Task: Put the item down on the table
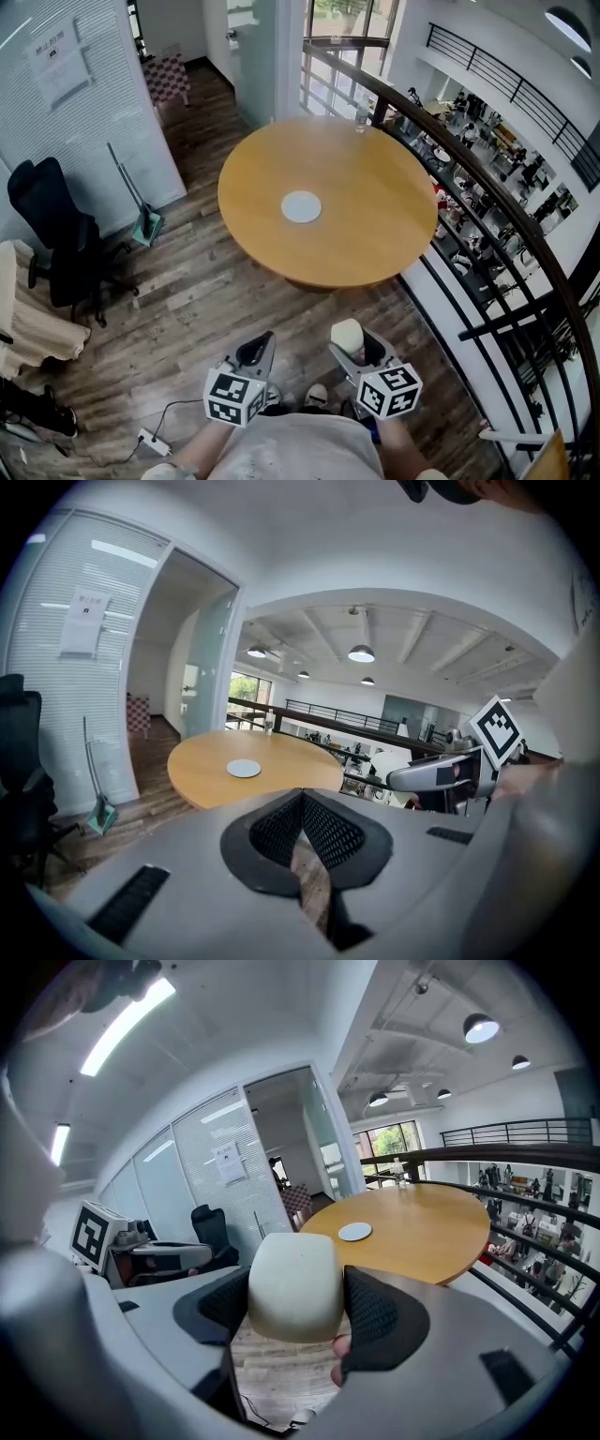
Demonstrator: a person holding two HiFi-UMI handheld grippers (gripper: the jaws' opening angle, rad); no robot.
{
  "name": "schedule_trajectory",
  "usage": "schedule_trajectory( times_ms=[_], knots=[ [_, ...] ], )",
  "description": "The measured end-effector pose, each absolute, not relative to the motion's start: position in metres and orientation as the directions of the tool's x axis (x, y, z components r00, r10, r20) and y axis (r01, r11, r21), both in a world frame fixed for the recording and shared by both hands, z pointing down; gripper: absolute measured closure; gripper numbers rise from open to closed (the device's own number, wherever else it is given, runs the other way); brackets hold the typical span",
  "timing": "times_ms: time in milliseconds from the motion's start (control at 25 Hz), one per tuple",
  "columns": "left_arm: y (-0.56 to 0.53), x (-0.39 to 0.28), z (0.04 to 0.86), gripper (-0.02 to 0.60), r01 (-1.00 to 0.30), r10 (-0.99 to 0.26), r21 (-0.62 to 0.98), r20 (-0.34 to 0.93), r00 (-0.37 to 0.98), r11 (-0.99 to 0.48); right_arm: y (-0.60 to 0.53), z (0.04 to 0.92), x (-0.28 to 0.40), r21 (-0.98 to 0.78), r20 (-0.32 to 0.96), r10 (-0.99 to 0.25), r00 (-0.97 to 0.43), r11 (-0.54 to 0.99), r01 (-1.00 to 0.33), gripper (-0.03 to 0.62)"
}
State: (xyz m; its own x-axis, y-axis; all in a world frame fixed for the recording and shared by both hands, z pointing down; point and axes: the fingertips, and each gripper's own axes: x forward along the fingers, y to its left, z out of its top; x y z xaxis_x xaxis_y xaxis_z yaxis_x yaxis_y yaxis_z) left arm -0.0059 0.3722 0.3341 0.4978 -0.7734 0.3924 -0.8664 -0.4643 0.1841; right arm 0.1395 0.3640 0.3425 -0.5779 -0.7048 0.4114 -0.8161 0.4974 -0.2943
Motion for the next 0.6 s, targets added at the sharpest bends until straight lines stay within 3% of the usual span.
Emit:
schedule_trajectory(
  times_ms=[600],
  knots=[
    [0.384, -0.054, 0.340, 0.558, -0.841, -0.749, 0.197, 0.384, 0.539, -0.504, 0.376, 0.336, 0.096, -0.284, 0.410, -0.737, -0.537, 0.456, -0.843, 0.264]
  ],
)
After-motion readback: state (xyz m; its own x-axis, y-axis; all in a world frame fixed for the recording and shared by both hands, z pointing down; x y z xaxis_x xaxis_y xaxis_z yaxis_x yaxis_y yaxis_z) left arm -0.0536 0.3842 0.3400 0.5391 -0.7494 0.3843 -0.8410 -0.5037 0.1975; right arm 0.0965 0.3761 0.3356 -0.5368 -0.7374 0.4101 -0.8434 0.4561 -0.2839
